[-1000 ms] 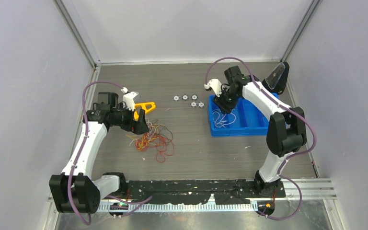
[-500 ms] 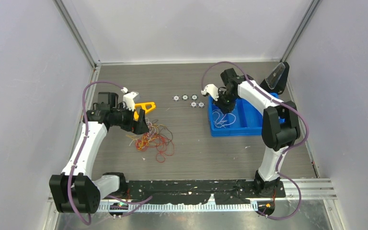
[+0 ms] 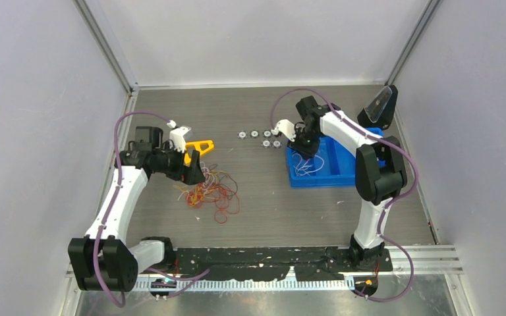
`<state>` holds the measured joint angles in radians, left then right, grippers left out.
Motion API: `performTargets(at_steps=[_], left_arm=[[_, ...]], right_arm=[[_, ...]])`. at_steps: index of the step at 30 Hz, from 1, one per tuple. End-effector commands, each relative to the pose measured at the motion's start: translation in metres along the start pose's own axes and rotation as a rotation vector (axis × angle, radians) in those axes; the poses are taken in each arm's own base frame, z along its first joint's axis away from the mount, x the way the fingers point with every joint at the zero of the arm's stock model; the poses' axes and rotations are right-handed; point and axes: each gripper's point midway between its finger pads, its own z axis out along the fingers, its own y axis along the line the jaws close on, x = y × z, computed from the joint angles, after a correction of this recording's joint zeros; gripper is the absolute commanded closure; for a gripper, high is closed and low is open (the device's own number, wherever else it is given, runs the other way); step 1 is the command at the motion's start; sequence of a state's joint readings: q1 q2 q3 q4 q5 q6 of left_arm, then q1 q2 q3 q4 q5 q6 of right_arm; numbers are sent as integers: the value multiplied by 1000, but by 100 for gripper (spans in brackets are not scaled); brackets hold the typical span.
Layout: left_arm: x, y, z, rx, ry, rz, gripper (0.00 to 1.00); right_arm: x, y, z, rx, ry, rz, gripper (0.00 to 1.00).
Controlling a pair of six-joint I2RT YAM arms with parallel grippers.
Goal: Untangle the cables
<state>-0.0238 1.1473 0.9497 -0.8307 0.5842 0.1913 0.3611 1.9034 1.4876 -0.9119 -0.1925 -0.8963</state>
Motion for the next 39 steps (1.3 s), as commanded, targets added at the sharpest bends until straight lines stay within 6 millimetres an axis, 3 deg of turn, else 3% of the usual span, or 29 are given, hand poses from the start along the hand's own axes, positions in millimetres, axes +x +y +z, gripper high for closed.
performTargets(at_steps=[1,3,5,6,8,12,16,21,27,31,39], left_arm=[[-14,-2,-7,1,-37,37,8],[-13,-2,-6,4,-34,35,8],[-13,-2,-6,5,-31,33,8],[-13,-2,-6,5,-31,33,8],[-13,-2,-6,5,-32,32,8],[-11,-3,-6,6,-30,27,8],[-10,-3,-5,8,-24,17,8],[-7,-2,-5,1,-13,21,8],[-6,0,-4,0,-1,11,8],[-6,1,-4,-3,2,13,8],[-12,3,-4,-9,3,17,8]], right_arm=[[5,-5,-3,26,39,-22,68],[7,-6,-2,31,44,-25,68],[5,-6,-3,33,35,-26,79],[2,-7,-5,38,23,-24,89],[-17,-4,-13,28,-69,-24,94],[-55,-5,-32,70,-294,-39,95],[-73,-2,-39,71,-430,-19,95],[-76,-1,-41,57,-543,18,95],[-57,1,-21,-8,-601,94,95],[-55,-26,-34,30,-714,159,95],[-49,-26,-28,-51,-660,241,94]])
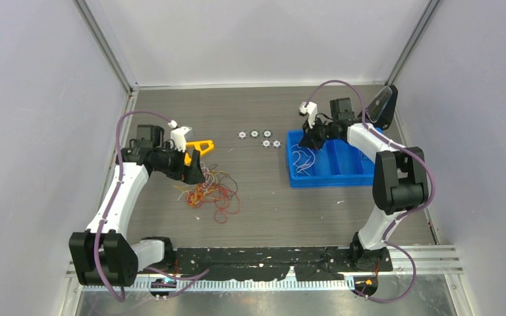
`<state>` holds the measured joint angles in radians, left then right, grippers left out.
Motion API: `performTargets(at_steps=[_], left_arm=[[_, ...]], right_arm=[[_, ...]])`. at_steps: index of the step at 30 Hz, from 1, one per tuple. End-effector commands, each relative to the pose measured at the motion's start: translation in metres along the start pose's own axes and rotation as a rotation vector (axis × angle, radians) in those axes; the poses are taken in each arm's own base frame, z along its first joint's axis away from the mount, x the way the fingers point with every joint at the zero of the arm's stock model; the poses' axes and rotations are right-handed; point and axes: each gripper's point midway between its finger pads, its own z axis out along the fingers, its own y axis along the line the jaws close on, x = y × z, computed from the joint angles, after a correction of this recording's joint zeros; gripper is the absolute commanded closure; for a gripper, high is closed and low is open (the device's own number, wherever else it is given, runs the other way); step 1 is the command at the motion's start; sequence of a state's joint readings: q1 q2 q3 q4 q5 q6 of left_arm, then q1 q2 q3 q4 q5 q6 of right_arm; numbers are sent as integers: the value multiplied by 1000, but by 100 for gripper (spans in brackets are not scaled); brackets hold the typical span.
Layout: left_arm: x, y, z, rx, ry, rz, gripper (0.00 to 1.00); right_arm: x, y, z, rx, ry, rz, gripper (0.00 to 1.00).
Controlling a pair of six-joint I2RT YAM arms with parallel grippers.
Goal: Untangle the cables
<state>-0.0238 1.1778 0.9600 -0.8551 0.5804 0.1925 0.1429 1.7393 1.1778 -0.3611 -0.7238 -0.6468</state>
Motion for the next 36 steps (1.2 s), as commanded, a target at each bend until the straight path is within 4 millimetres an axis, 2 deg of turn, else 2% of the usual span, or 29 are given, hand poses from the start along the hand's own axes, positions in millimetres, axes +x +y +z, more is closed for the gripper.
performTargets(at_steps=[1,5,8,11,13,19,24,27,30,35,36], left_arm=[[-17,2,-7,-15,-34,41,8],[-15,2,-6,-14,-36,38,8],[-13,2,-6,-15,-32,34,8],[-14,1,-8,-21,-38,40,8],[-15,1,-9,-23,-43,44,8],[-15,2,-9,-26,-42,48,8],[-11,1,-9,-28,-41,53,8],[-10,1,-11,-29,-39,60,8],[-9,2,-12,-40,-36,72,8],[-8,3,-14,-49,-34,74,4],[-7,3,-13,-49,-32,75,4]], right_arm=[[-17,3,4,-51,-20,20,93],[-17,9,4,-78,-31,46,95],[-29,7,9,-64,-70,59,95],[-27,6,12,-68,-45,95,94],[-22,6,15,-75,-16,136,94],[12,9,17,-68,74,231,90],[20,5,14,-41,66,245,86],[13,5,12,-39,45,242,72],[4,3,8,-23,22,228,62],[-19,2,-12,29,-14,189,47],[-26,3,-19,40,-24,177,40]])
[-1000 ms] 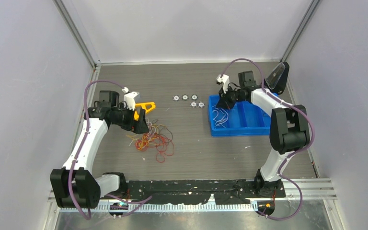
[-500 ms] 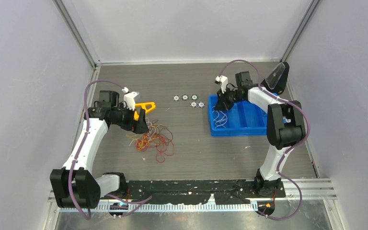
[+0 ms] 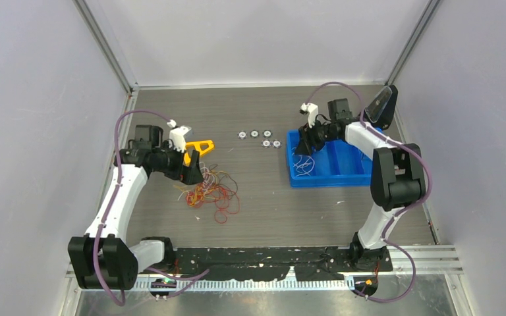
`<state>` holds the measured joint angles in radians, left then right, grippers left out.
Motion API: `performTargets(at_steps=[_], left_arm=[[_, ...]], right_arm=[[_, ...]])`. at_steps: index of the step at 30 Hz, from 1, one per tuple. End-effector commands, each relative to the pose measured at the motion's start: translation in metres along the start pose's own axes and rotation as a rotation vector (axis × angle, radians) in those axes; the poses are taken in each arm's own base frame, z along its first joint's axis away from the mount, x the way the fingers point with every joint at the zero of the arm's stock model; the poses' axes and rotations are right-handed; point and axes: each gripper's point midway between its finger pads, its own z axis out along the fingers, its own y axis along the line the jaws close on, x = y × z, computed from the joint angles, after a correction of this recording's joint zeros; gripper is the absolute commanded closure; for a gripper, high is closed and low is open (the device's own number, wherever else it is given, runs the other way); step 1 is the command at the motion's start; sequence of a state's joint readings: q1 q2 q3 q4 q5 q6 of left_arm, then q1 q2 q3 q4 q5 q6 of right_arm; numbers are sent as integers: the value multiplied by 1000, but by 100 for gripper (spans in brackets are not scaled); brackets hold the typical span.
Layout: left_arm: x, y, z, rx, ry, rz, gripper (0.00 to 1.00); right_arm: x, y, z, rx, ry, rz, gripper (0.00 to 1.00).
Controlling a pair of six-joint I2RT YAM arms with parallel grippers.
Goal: Untangle the cables
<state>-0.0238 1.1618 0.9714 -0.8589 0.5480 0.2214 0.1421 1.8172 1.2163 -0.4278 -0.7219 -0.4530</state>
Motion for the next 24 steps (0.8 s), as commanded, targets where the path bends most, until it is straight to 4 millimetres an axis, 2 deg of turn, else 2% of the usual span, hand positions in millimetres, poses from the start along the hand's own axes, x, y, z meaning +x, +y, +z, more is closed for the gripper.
performTargets(at_steps=[1,4,8,10,11,12,13,16,17,18,19,20,21,22,23,24], left_arm=[[-3,-2,-8,-13,-19,35,3],[6,0,-6,-10,14,39,1],[21,-3,5,40,67,6,0],[21,1,12,34,83,-34,3],[20,3,17,39,90,-51,5],[21,4,22,49,100,-74,8],[21,4,27,63,119,-89,10],[26,1,39,116,195,-154,21],[28,1,42,132,220,-180,27],[30,-1,45,150,244,-202,35],[33,-3,47,171,270,-229,44],[37,-5,50,193,299,-255,51],[40,-6,51,205,318,-272,57],[42,-8,52,215,326,-284,60],[42,-10,51,228,327,-284,64],[40,-13,50,246,316,-278,68]], right_arm=[[-45,7,-37,82,-103,-88,37],[-54,10,-54,138,-113,-106,19],[-74,16,-77,209,-141,-105,2],[-84,36,-79,183,-135,-84,1],[-89,53,-75,147,-120,-80,1],[-91,74,-66,93,-108,-54,1],[-90,87,-59,56,-89,-37,1],[-88,138,-25,-74,-31,22,2],[-87,144,-10,-101,-15,41,3],[-87,164,4,-141,3,65,3],[-87,169,22,-166,10,81,4],[-88,192,35,-206,27,103,4],[-88,196,54,-221,26,107,4],[-93,219,68,-256,14,99,4],[-86,222,86,-253,36,118,3],[-88,243,99,-278,23,77,3]])
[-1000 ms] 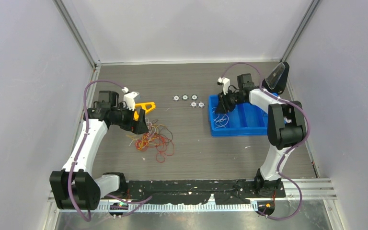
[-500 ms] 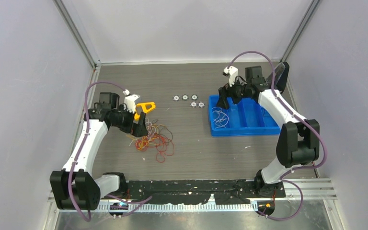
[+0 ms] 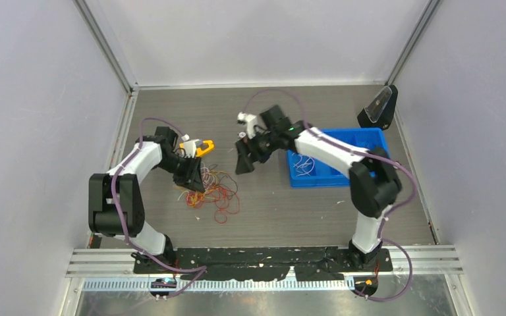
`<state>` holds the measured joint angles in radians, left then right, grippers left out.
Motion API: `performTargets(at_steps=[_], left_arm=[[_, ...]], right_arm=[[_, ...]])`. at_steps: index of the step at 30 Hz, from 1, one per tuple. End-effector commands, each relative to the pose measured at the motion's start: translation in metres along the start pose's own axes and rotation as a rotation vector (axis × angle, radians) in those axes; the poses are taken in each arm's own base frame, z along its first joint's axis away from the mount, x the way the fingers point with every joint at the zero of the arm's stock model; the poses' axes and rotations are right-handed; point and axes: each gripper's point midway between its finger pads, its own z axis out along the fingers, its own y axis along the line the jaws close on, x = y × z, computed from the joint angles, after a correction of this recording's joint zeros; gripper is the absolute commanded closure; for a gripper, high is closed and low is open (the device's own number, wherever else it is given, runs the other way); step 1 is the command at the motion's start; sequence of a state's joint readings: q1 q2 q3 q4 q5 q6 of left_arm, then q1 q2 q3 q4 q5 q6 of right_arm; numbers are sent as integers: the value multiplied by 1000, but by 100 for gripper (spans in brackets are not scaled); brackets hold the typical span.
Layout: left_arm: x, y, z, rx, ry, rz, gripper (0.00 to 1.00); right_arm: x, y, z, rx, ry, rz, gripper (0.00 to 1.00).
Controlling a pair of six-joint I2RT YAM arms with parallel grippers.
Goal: Untangle the cables
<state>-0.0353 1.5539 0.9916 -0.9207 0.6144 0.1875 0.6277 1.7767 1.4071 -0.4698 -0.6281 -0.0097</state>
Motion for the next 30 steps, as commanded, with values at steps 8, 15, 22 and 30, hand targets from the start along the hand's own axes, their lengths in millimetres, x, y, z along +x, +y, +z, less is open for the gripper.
performTargets(at_steps=[8,15,22,30], left_arm=[[-12,-42,-38,115,-144,68,100],[-46,-78,-177,-184,-502,323,100],[-79,-141,-341,-416,-1035,433,100],[-91,-230,-447,-309,-1450,485,100]], right_arm=[[11,29,147,43,8,14,31],[35,-2,125,199,83,-19,94],[76,-16,84,263,197,-11,95],[115,-32,66,303,307,-13,88]])
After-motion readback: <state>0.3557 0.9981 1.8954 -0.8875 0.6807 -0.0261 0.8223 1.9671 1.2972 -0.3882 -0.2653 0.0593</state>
